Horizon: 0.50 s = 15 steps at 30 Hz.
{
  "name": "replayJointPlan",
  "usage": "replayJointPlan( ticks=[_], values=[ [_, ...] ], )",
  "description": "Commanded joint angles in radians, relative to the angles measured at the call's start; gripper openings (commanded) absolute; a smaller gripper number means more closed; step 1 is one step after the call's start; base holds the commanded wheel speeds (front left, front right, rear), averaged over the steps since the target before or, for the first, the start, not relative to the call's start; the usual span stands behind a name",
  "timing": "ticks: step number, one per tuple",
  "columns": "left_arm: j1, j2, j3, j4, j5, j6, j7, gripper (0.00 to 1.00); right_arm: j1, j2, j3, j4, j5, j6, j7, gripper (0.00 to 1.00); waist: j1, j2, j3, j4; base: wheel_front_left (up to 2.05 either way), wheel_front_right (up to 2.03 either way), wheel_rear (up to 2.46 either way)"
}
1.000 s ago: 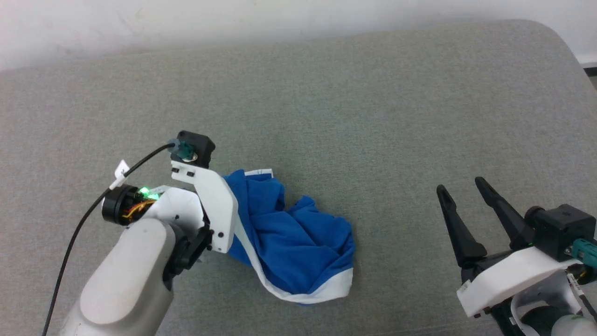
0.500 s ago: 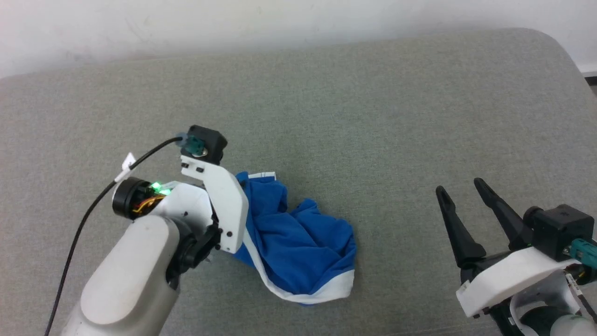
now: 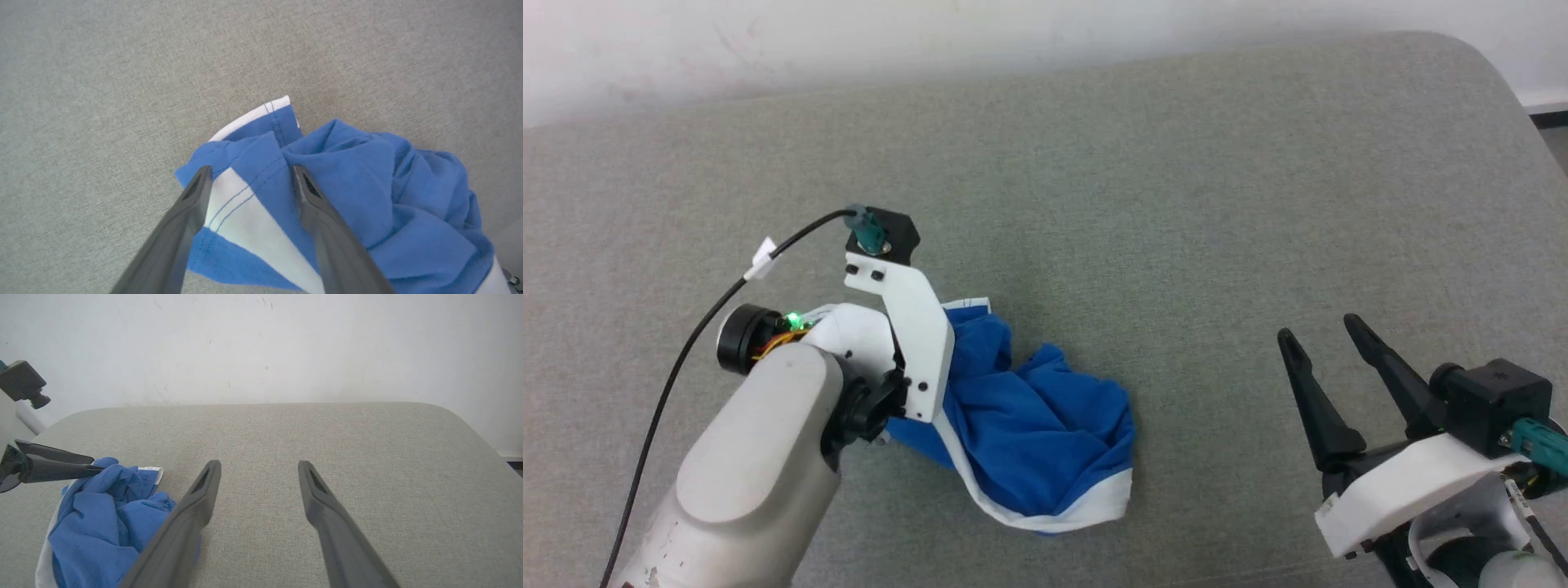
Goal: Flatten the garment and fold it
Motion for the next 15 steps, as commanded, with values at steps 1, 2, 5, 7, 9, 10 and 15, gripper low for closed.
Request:
replayJointPlan(
  ticks=[1, 2, 5, 7, 9, 10, 15],
  values=[
    [-0.013, 0.004, -0.004, 0.02, 0.002, 0.005, 0.012, 0.49, -0.004, 0.003, 0.0, 0.004, 0.005, -0.001, -0.007, 1.0, -0.0001, 0.0, 0.003, -0.005, 0.0, 0.0, 0.0],
    [-0.013, 0.006, -0.004, 0.025, 0.002, 0.007, 0.013, 0.0, -0.003, 0.003, 0.0, 0.005, 0.005, -0.001, -0.007, 1.0, -0.0001, 0.0, 0.003, -0.006, 0.0, 0.0, 0.0],
    [-0.013, 0.012, 0.003, 0.015, 0.002, 0.011, 0.0, 0.0, 0.0, 0.003, -0.004, 0.005, 0.005, -0.001, -0.009, 1.0, -0.0001, 0.0, 0.002, -0.005, 0.0, 0.0, 0.0],
    [-0.015, 0.02, 0.011, -0.004, 0.008, 0.016, -0.022, 0.0, 0.003, 0.003, -0.008, 0.005, 0.005, -0.001, -0.01, 1.0, -0.0001, 0.0, 0.001, 0.0, 0.0, 0.0, 0.0],
    [-0.013, 0.034, 0.025, -0.033, 0.021, 0.027, -0.057, 0.0, 0.002, 0.003, -0.01, 0.006, 0.006, -0.001, -0.009, 1.0, -0.0001, 0.0, 0.0, 0.005, 0.0, 0.0, 0.0],
    [-0.007, 0.04, 0.038, -0.052, 0.026, 0.038, -0.08, 0.0, 0.002, 0.003, -0.01, 0.007, 0.007, -0.001, -0.008, 1.0, -0.0001, 0.0, -0.003, 0.007, 0.0, 0.0, 0.0],
    [0.098, 0.069, 0.122, -0.145, 0.025, 0.132, -0.171, 0.0, 0.004, 0.003, -0.013, 0.005, 0.007, -0.001, -0.005, 1.0, -0.0001, 0.0, -0.01, 0.012, 0.0, 0.0, 0.0]
  ],
)
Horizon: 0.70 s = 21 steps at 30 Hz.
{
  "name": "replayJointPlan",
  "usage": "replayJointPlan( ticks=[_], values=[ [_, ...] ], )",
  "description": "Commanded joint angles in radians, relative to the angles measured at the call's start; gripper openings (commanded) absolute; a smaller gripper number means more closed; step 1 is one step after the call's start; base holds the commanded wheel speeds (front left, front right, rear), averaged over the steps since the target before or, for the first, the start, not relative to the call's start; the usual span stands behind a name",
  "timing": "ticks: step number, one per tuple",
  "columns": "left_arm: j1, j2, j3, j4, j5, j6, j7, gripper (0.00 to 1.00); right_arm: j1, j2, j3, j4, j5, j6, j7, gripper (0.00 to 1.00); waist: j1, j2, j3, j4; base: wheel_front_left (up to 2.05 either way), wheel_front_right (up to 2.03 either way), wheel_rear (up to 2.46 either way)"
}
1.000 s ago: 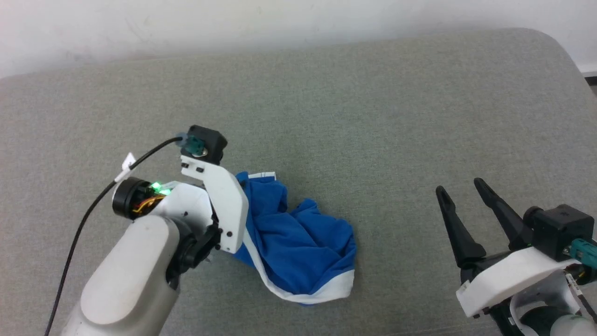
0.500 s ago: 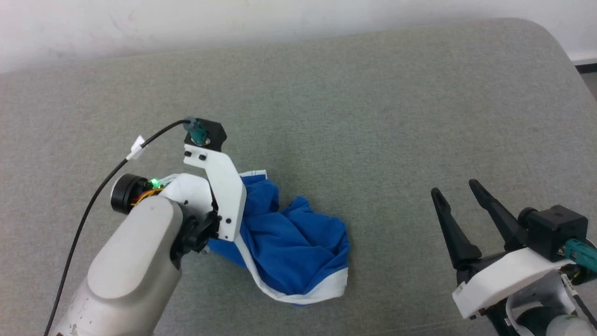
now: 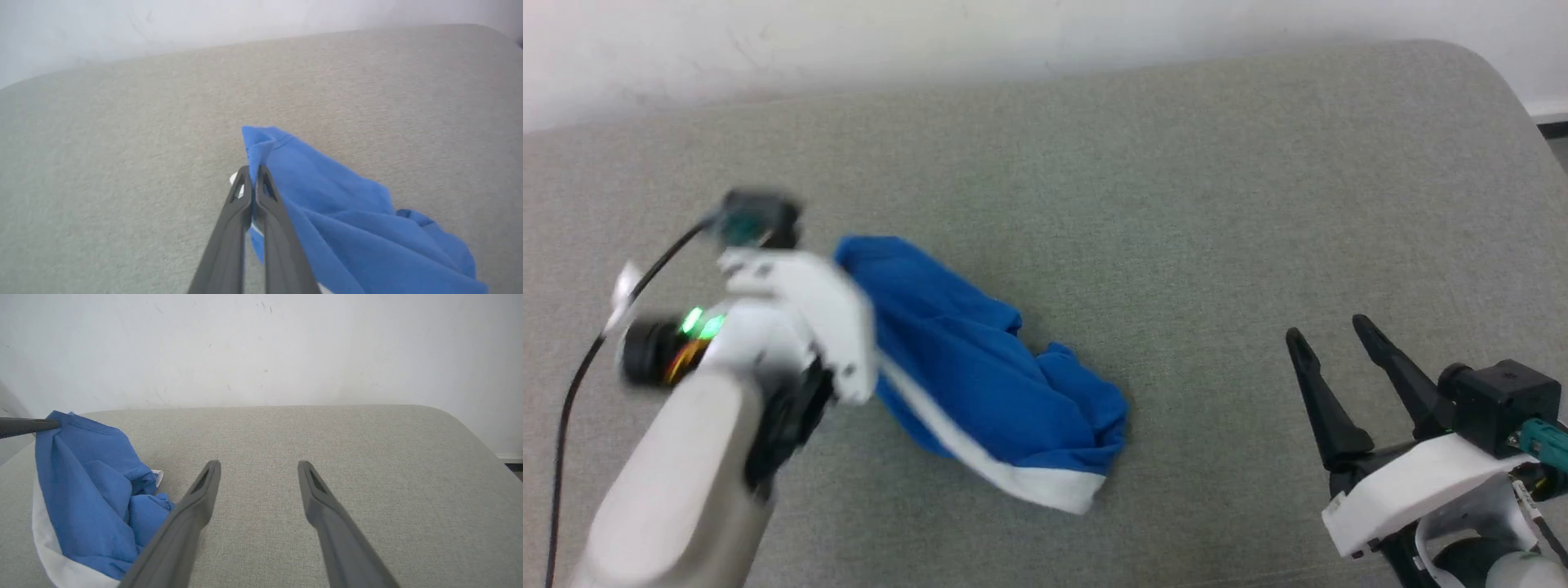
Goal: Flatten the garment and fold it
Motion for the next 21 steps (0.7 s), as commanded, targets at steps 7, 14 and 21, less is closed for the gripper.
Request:
replayJointPlan(
  ticks=[7, 14, 21],
  values=[
    [0.349, 0.054, 0.141, -0.12, -0.015, 0.162, -0.125, 0.0, 0.019, 0.003, -0.015, -0.004, 0.002, -0.001, 0.002, 1.0, 0.0, 0.0, 0.011, 0.016, 0.0, 0.0, 0.0],
    [0.457, 0.034, 0.141, -0.086, -0.038, 0.16, -0.184, 1.0, 0.005, 0.003, -0.002, 0.009, -0.001, -0.001, 0.004, 1.0, 0.0, 0.0, 0.023, 0.017, 0.0, 0.0, 0.0],
    [0.458, 0.044, 0.147, -0.085, 0.022, 0.126, -0.38, 1.0, 0.01, 0.003, 0.004, 0.025, 0.001, -0.001, 0.007, 1.0, 0.0, 0.0, -0.007, 0.011, 0.0, 0.0, 0.0]
  ],
)
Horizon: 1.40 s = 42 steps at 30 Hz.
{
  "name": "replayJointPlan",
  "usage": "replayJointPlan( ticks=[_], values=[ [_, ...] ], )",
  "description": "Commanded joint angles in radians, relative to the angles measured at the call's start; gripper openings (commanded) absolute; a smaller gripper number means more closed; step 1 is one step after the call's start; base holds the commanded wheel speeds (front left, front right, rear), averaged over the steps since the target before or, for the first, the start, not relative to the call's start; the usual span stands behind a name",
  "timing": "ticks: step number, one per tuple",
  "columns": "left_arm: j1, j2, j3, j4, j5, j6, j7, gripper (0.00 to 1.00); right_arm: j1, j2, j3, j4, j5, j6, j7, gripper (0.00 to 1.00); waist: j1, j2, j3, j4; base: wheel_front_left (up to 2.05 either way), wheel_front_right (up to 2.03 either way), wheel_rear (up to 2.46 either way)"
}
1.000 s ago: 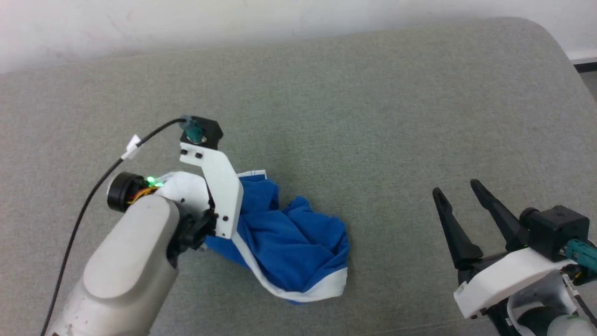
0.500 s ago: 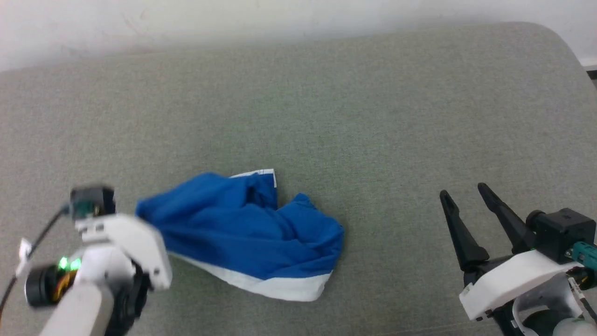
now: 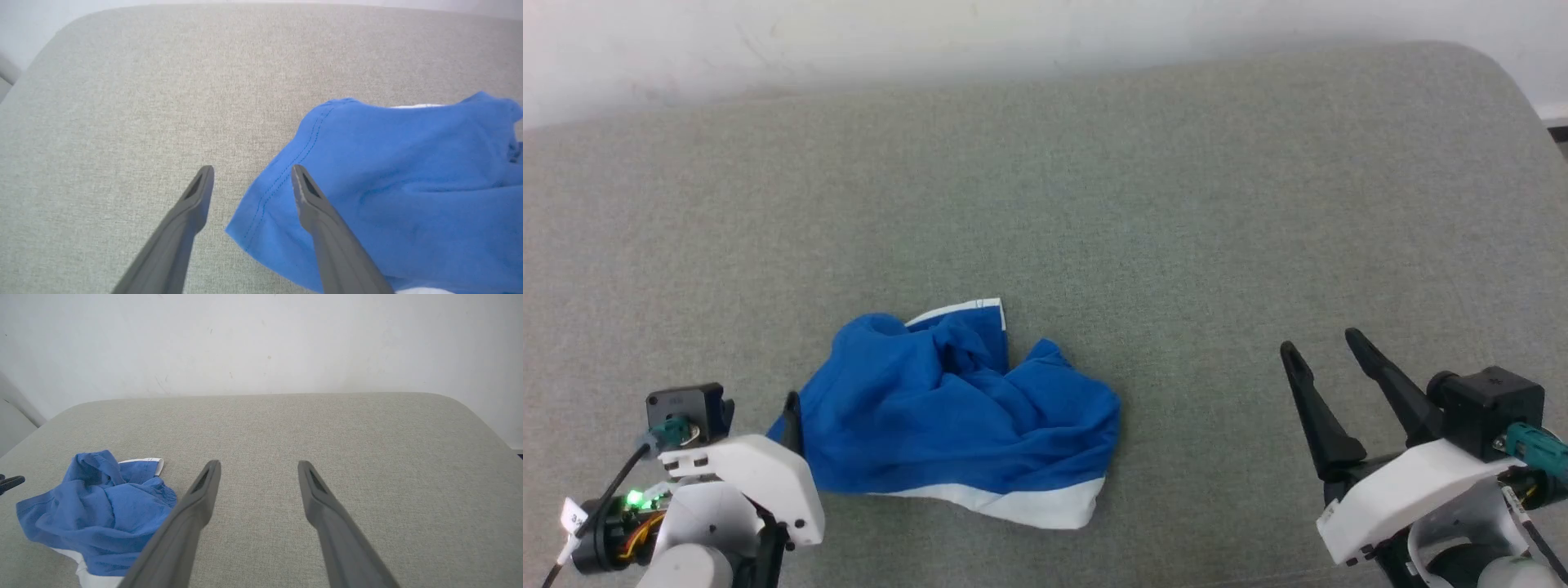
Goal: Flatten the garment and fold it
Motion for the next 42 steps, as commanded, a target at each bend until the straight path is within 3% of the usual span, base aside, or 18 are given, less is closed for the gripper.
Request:
replayJointPlan(
  ticks=[1, 5, 11, 16, 23, 25, 27, 28, 29, 35, 42],
  values=[
    [0.005, 0.009, 0.002, -0.005, 0.016, -0.01, -0.035, 1.0, 0.001, 0.003, 0.002, 0.002, 0.001, -0.001, 0.004, 1.0, 0.0, 0.0, -0.016, 0.0, 0.0, 0.0, 0.0],
    [0.003, 0.03, -0.021, -0.024, 0.029, -0.046, -0.05, 1.0, 0.007, 0.003, 0.0, 0.0, 0.004, -0.001, 0.01, 1.0, 0.0, 0.0, -0.034, 0.003, 0.0, 0.0, 0.0],
    [-0.09, 0.079, -0.11, -0.019, 0.012, -0.159, 0.12, 1.0, 0.005, 0.003, 0.006, -0.011, 0.004, -0.001, 0.019, 1.0, 0.0, 0.0, -0.026, 0.009, 0.0, 0.0, 0.0],
    [-0.224, 0.091, -0.164, 0.084, 0.011, -0.235, 0.231, 1.0, -0.008, 0.003, 0.019, -0.017, 0.002, -0.001, 0.018, 1.0, 0.0, 0.0, 0.005, -0.003, 0.0, 0.0, 0.0],
    [-0.375, 0.076, -0.197, 0.265, 0.01, -0.294, 0.302, 1.0, -0.024, 0.003, 0.037, -0.013, 0.003, -0.001, 0.009, 1.0, 0.0, 0.0, 0.053, -0.035, 0.0, 0.0, 0.0],
    [-0.404, 0.074, -0.206, 0.313, 0.01, -0.31, 0.318, 0.75, -0.028, 0.003, 0.042, -0.011, 0.003, -0.001, 0.006, 1.0, 0.0, 0.0, 0.065, -0.044, 0.0, 0.0, 0.0],
    [-0.422, 0.067, -0.213, 0.36, -0.003, -0.326, 0.343, 0.38, -0.03, 0.003, 0.046, -0.009, 0.002, -0.001, 0.003, 1.0, 0.0, 0.0, 0.075, -0.051, 0.0, 0.0, 0.0],
    [-0.428, 0.066, -0.218, 0.384, -0.007, -0.329, 0.365, 0.12, -0.031, 0.003, 0.047, -0.008, 0.001, -0.001, 0.002, 1.0, 0.0, 0.0, 0.081, -0.054, 0.0, 0.0, 0.0],
    [-0.43, 0.063, -0.222, 0.41, -0.017, -0.334, 0.392, 0.0, -0.032, 0.003, 0.048, -0.008, 0.0, -0.001, 0.001, 1.0, 0.0, 0.0, 0.085, -0.056, 0.0, 0.0, 0.0],
    [-0.434, 0.032, -0.213, 0.46, -0.091, -0.346, 0.484, 0.0, -0.034, 0.003, 0.042, -0.006, -0.002, -0.001, -0.007, 1.0, 0.0, 0.0, 0.096, -0.056, 0.0, 0.0, 0.0],
    [-0.515, 0.021, -0.167, 0.391, -0.052, -0.296, 0.334, 0.0, -0.047, 0.003, 0.045, -0.004, -0.003, -0.001, -0.001, 1.0, 0.0, 0.0, 0.099, -0.044, 0.0, 0.0, 0.0]
  ],
)
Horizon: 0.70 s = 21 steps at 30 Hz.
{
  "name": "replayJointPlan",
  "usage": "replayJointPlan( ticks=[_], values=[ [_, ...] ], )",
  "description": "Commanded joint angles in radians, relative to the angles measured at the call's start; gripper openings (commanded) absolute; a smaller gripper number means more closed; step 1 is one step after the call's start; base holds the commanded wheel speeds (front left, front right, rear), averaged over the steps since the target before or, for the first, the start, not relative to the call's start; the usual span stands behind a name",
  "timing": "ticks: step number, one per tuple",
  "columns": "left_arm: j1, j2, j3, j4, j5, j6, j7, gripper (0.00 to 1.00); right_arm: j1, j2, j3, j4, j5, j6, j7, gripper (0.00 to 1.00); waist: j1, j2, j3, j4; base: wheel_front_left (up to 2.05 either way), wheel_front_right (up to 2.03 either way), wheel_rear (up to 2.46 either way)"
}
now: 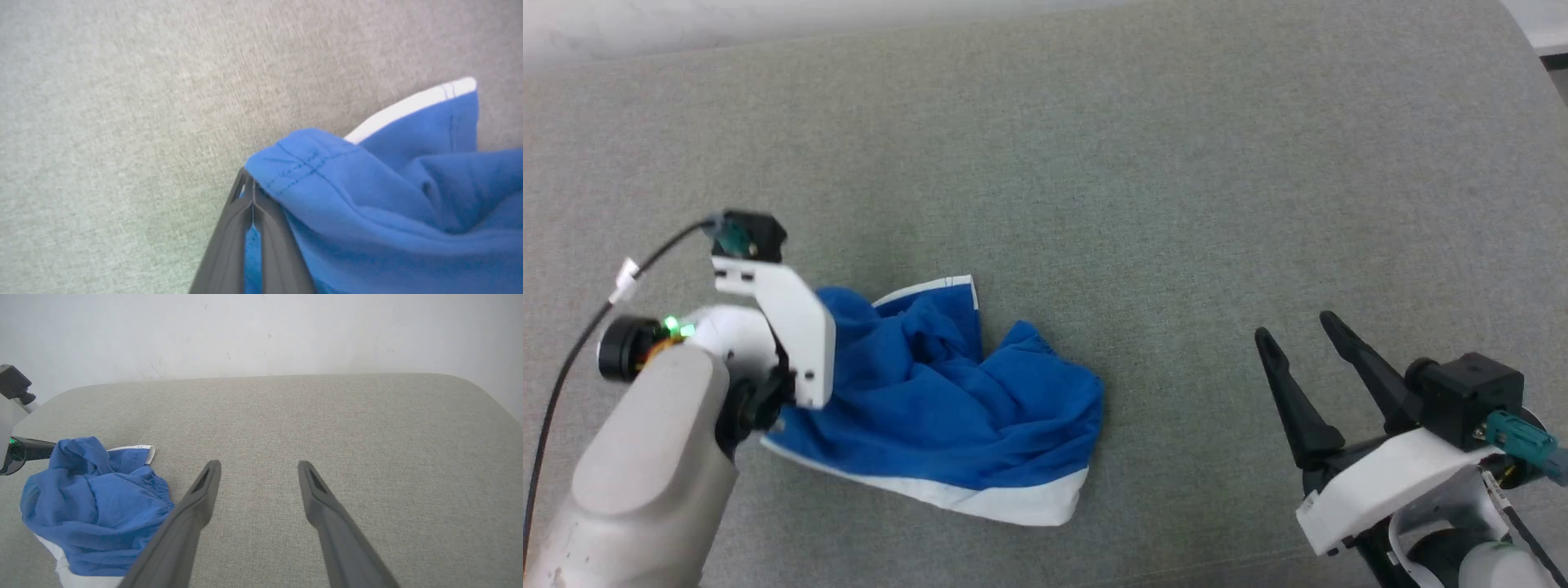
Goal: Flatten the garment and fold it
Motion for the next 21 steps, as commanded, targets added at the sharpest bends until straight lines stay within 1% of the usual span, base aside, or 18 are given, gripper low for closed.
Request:
replayJointPlan(
  ticks=[1, 5, 7, 9, 12, 13, 14, 15, 18, 21],
  values=[
    [-0.037, -0.016, 0.014, 0.0, 0.018, 0.025, -0.045, 0.0, -0.02, 0.003, 0.005, 0.001, -0.001, -0.001, 0.001, 1.0, -0.0002, 0.0, 0.003, -0.002, 0.0, 0.0, 0.0],
    [-0.08, -0.041, 0.04, 0.048, 0.041, 0.077, -0.133, 0.0, -0.035, 0.003, 0.019, 0.004, 0.0, -0.001, 0.001, 1.0, -0.0002, 0.0, 0.018, -0.015, 0.0, 0.0, 0.0],
    [-0.091, -0.059, 0.045, 0.086, 0.043, 0.095, -0.159, 0.0, -0.041, 0.003, 0.024, 0.007, -0.001, -0.001, -0.001, 1.0, -0.0002, 0.0, 0.023, -0.023, 0.0, 0.0, 0.0],
    [-0.09, -0.075, 0.042, 0.126, 0.042, 0.104, -0.169, 0.0, -0.042, 0.003, 0.026, 0.011, 0.0, -0.001, -0.005, 1.0, -0.0002, 0.0, 0.026, -0.028, 0.0, 0.0, 0.0],
    [-0.082, -0.088, 0.04, 0.154, 0.039, 0.107, -0.181, 0.0, -0.041, 0.003, 0.023, 0.013, 0.001, -0.001, -0.008, 1.0, -0.0002, 0.0, 0.027, -0.03, 0.0, 0.0, 0.0],
    [-0.077, -0.094, 0.043, 0.16, 0.036, 0.114, -0.192, 0.17, -0.04, 0.003, 0.02, 0.014, 0.002, -0.001, -0.01, 1.0, -0.0002, 0.0, 0.025, -0.028, 0.0, 0.0, 0.0],
    [-0.069, -0.098, 0.046, 0.159, 0.037, 0.12, -0.212, 0.91, -0.037, 0.003, 0.017, 0.016, 0.003, -0.001, -0.012, 1.0, -0.0002, 0.0, 0.02, -0.025, 0.0, 0.0, 0.0],
    [-0.06, -0.1, 0.051, 0.154, 0.036, 0.125, -0.235, 1.0, -0.033, 0.003, 0.015, 0.018, 0.003, -0.001, -0.013, 1.0, -0.0002, 0.0, 0.015, -0.022, 0.0, 0.0, 0.0],
    [-0.028, -0.092, 0.072, 0.108, 0.045, 0.144, -0.333, 1.0, -0.023, 0.003, 0.011, 0.02, 0.007, -0.001, -0.013, 1.0, -0.0002, 0.0, -0.004, -0.007, 0.0, 0.0, 0.0],
    [0.024, -0.074, 0.105, 0.031, 0.045, 0.167, -0.418, 1.0, -0.015, 0.003, 0.008, 0.022, 0.01, -0.001, -0.008, 1.0, -0.0002, 0.0, -0.031, 0.012, 0.0, 0.0, 0.0]
  ],
)
